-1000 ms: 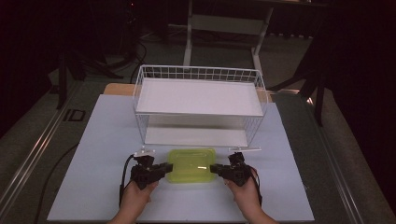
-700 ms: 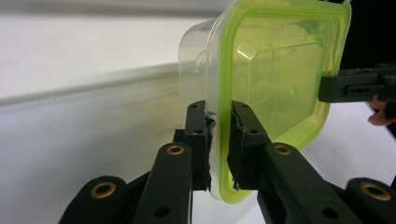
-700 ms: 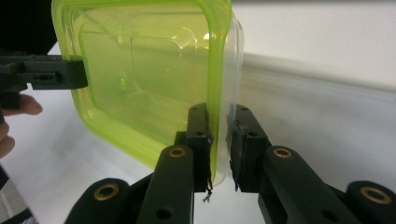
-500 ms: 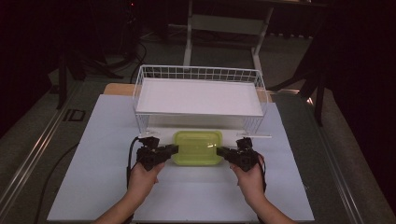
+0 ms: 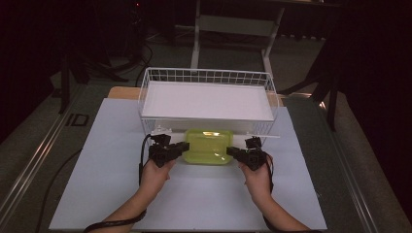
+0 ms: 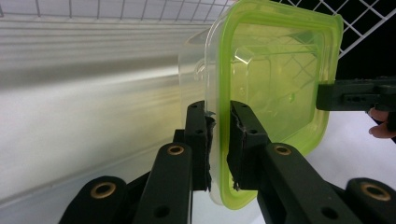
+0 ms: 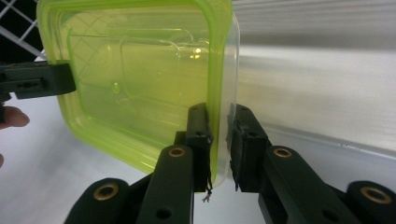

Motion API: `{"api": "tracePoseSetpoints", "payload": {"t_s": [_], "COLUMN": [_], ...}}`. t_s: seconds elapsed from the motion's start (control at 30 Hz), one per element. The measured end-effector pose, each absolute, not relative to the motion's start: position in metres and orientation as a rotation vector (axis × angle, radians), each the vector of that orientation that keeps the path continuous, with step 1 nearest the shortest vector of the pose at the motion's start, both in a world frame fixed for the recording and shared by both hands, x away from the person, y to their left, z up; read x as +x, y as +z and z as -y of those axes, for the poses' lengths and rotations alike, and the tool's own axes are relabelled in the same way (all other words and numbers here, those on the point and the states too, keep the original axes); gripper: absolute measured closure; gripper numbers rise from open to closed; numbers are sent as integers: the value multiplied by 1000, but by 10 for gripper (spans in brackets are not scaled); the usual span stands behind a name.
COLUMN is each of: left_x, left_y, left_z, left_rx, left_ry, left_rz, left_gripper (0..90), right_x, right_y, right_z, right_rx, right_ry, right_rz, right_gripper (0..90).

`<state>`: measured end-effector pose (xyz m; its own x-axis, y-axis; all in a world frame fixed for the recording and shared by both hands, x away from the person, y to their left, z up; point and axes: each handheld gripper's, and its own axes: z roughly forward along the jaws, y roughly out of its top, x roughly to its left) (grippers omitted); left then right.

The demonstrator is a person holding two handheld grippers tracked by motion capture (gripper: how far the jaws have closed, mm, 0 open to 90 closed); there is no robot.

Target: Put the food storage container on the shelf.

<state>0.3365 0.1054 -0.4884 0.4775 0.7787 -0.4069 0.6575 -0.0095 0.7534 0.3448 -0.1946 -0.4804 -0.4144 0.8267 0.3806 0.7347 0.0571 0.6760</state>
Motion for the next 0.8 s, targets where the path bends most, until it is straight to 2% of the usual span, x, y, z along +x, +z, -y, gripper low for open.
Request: {"api": "tracePoseSetpoints", "payload": {"t_s": [0.8], "left_x": [361], "left_y": [-513], "left_z": [-105], "left_rx": [1679], "left_ry": [164], "left_rz": [-1211], "left_gripper": [779], "right_x": [367], "right_y": [-494], "right_z": [192], "right_rx": [1681], "right_ry": [1258], "right_rz": [-2138], "right_gripper": [788]}}
